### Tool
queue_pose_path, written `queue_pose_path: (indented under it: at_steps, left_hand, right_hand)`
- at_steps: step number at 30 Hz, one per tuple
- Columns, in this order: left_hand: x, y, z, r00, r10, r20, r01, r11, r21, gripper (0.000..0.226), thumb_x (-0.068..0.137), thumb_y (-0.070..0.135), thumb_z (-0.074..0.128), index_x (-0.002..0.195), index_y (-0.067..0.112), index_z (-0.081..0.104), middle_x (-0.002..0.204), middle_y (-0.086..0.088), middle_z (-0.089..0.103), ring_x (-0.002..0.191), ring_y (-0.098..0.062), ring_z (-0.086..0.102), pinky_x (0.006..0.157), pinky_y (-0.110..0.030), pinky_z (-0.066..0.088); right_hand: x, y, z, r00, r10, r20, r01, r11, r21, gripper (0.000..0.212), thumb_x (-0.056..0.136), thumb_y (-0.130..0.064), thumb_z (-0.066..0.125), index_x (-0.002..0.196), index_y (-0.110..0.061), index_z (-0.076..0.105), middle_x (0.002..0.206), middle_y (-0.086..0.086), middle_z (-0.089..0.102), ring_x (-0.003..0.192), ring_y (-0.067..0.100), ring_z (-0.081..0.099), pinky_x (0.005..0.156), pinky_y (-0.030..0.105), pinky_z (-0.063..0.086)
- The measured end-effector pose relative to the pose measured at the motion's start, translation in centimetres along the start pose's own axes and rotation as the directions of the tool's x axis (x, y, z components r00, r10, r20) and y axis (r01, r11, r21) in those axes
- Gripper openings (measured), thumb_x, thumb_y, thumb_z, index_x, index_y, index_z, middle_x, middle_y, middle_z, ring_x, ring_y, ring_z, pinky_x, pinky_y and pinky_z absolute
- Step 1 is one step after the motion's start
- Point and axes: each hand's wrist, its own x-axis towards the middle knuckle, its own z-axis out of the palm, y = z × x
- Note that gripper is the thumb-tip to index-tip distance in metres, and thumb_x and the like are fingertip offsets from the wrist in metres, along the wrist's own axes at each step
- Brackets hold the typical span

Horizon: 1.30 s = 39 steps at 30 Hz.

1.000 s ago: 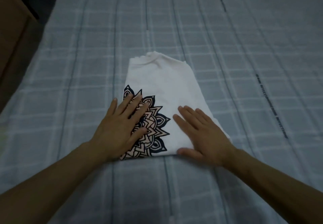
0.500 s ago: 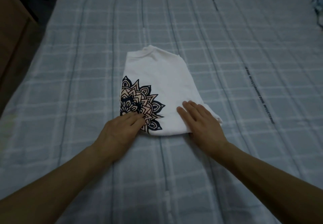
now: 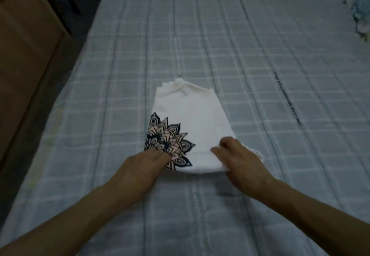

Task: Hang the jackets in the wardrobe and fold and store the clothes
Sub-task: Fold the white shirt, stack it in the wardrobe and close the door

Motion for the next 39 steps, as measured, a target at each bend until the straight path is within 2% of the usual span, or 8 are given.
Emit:
queue_pose_path:
  at_steps: [6,14,20,25,28,30,34,39]
  left_hand:
    - [-3.7,2.4,-0.6,0.997,0.037,0.068,-0.020,0.973,-0.232,0.030,0.085,0.013,0.056,0.111,0.026,0.061,0.111,0.006,0.053,0.098,-0.011,0.054,0.079,-0.030,0.051]
    - [3.0,-1.1,-5.6,0.964,-0.240,-0.111,0.177,0.897,-0.404,0.023,0.089,0.023,0.065,0.112,0.021,0.069,0.090,0.011,0.072,0.082,0.006,0.062,0.073,-0.005,0.041]
    - [9.2,-5.3,-5.1,0.899,-0.424,-0.113,0.340,0.836,-0.430,0.011,0.093,0.017,0.064,0.102,0.022,0.068,0.086,0.007,0.070,0.082,-0.007,0.063,0.067,-0.016,0.042]
    - [13.0,-8.3,-2.2,0.825,-0.554,-0.109,0.508,0.812,-0.287,0.016,0.097,0.023,0.060,0.110,0.017,0.066,0.100,-0.002,0.067,0.097,-0.023,0.059,0.082,-0.038,0.048]
    - [13.1,-6.6,-0.9,0.830,-0.446,-0.336,0.409,0.895,-0.179,0.019,0.094,0.016,0.058,0.111,0.011,0.066,0.110,-0.007,0.065,0.104,-0.028,0.054,0.089,-0.042,0.043]
    - [12.9,-4.4,0.1,0.882,-0.239,-0.406,0.204,0.971,-0.128,0.024,0.092,0.018,0.057,0.111,0.008,0.068,0.115,-0.010,0.067,0.108,-0.029,0.057,0.094,-0.043,0.044]
    - [12.7,-3.6,3.3,0.982,-0.124,-0.142,0.118,0.992,-0.051,0.052,0.101,0.042,0.039,0.145,0.016,0.049,0.153,-0.008,0.044,0.144,-0.026,0.037,0.119,-0.048,0.025]
    - [13.7,-6.5,4.5,0.987,-0.161,0.018,0.161,0.987,-0.022,0.064,0.102,0.058,0.016,0.159,0.028,0.016,0.167,-0.001,0.012,0.154,-0.019,0.008,0.124,-0.050,0.009]
  right_hand:
    - [-4.7,-1.6,-2.1,0.972,0.007,0.236,-0.034,0.993,0.112,0.056,0.082,-0.020,0.059,0.135,-0.028,0.043,0.127,-0.008,0.048,0.113,0.016,0.052,0.089,0.030,0.045]
    - [1.4,2.5,-7.9,0.989,-0.033,0.145,-0.006,0.965,0.263,0.043,0.074,-0.030,0.065,0.116,-0.024,0.055,0.109,-0.005,0.050,0.093,0.014,0.055,0.081,0.028,0.043]
    - [9.0,5.7,-8.2,0.988,0.135,0.070,-0.148,0.965,0.218,0.039,0.090,-0.020,0.062,0.128,-0.023,0.053,0.120,-0.003,0.064,0.103,0.021,0.061,0.081,0.028,0.043]
    - [13.9,6.8,-3.9,0.959,0.275,-0.069,-0.265,0.956,0.123,0.034,0.091,-0.013,0.058,0.125,-0.014,0.060,0.126,0.009,0.062,0.116,0.031,0.055,0.099,0.037,0.040]
    - [13.3,4.2,-2.2,0.937,0.225,-0.268,-0.189,0.970,0.156,0.036,0.090,-0.015,0.057,0.125,-0.008,0.061,0.135,0.016,0.056,0.125,0.033,0.050,0.108,0.038,0.036]
    - [12.0,1.8,-0.9,0.967,0.123,-0.224,-0.105,0.990,0.090,0.049,0.098,-0.034,0.045,0.139,-0.008,0.051,0.149,0.017,0.044,0.139,0.032,0.038,0.116,0.042,0.029]
    - [11.5,1.5,1.6,0.992,0.120,-0.049,-0.121,0.993,-0.002,0.069,0.101,-0.058,0.013,0.157,-0.017,0.014,0.165,0.007,0.007,0.153,0.023,0.001,0.123,0.047,0.007]
    - [13.7,3.8,2.6,0.994,0.105,-0.027,-0.104,0.994,0.043,0.071,0.099,-0.063,0.016,0.157,-0.022,0.014,0.165,0.004,0.009,0.153,0.021,0.000,0.123,0.049,0.008]
